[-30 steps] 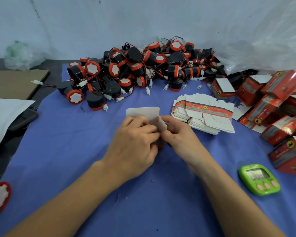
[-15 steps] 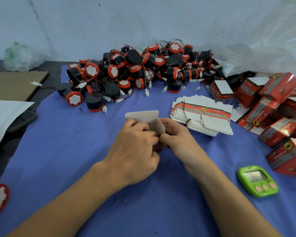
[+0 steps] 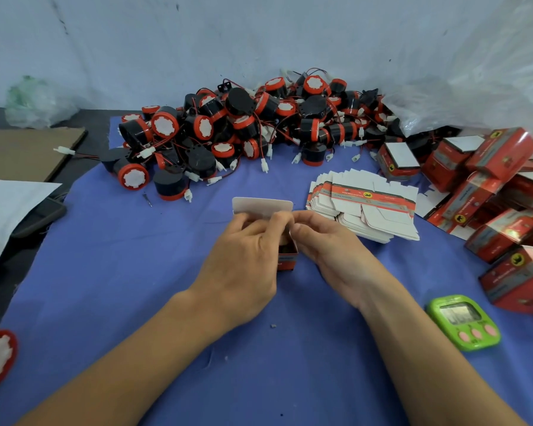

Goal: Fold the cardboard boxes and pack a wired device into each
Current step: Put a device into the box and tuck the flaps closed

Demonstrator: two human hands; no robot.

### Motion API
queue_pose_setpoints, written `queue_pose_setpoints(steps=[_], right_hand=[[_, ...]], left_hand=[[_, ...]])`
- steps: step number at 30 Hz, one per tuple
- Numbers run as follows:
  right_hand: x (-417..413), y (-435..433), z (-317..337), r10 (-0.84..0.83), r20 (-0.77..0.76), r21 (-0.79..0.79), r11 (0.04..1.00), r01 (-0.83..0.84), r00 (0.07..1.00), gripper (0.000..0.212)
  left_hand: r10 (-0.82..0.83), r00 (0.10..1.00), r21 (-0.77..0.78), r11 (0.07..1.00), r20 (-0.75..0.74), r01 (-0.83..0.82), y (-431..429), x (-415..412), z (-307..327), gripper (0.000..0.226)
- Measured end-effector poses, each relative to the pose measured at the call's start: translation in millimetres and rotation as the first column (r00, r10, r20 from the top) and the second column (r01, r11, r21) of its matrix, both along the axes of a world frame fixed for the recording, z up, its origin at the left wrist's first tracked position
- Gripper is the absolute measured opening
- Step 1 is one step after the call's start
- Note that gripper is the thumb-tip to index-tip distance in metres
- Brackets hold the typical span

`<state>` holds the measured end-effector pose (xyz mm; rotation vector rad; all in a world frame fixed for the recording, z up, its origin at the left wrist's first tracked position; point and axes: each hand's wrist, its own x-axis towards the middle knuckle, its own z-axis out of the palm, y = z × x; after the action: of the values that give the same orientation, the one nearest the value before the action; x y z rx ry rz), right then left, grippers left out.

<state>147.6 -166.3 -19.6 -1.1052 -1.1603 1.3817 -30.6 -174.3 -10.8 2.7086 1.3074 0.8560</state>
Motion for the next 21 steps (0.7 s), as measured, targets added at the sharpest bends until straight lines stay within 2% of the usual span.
queue_pose_setpoints(steps=[2, 6, 9, 10, 13, 15, 18, 20, 21], right_hand=[[-1, 0, -1, -0.013, 0.047, 0.020, 1.000, 0.012, 0.999, 0.035], [-1, 0, -3, -0.039, 0.118, 0.058, 0.998, 0.032, 0.992, 0.028], [0, 0, -3, -0.033, 0.137, 0.060, 0.998, 0.025, 0.990, 0.030], [0, -1, -3, -0.024, 0.152, 0.059, 0.998, 0.015, 0.988, 0.028], [0, -3, -3, -0.008, 0.234, 0.047, 0.999, -0.004, 0.972, 0.024], [-2, -4, -1, -0.014, 0.270, 0.042, 0.999, 0.003, 0.963, 0.023], [-8, -3, 0, -0.013, 0.308, 0.022, 1.000, 0.006, 0.951, 0.025], [-12, -3, 1, -0.024, 0.316, 0.009, 1.000, 0.023, 0.948, 0.028], [-14, -3, 1, -0.037, 0.322, 0.007, 0.999, 0.037, 0.946, 0.029]], left_hand=[[-0.015, 0.995, 0.012, 1.000, 0.102, 0.014, 1, -2, -3, 0.052], [-0.024, 0.946, -0.005, 1.000, 0.324, 0.027, 0, -7, -6, 0.070], [0.056, 0.888, -0.042, 0.998, 0.457, -0.042, 1, -9, -2, 0.060], [0.076, 0.897, -0.024, 0.997, 0.436, -0.073, 2, -9, -1, 0.057], [0.081, 0.965, 0.011, 0.996, 0.251, -0.087, 5, -9, -3, 0.061], [0.052, 0.955, -0.023, 0.999, 0.292, -0.048, 5, -10, -5, 0.061], [0.053, 0.820, -0.052, 0.998, 0.570, -0.028, 7, -13, -4, 0.061], [0.102, 0.713, -0.059, 0.995, 0.694, -0.085, 11, -16, -4, 0.060], [0.155, 0.652, -0.127, 0.988, 0.742, -0.090, 15, -17, -4, 0.055]])
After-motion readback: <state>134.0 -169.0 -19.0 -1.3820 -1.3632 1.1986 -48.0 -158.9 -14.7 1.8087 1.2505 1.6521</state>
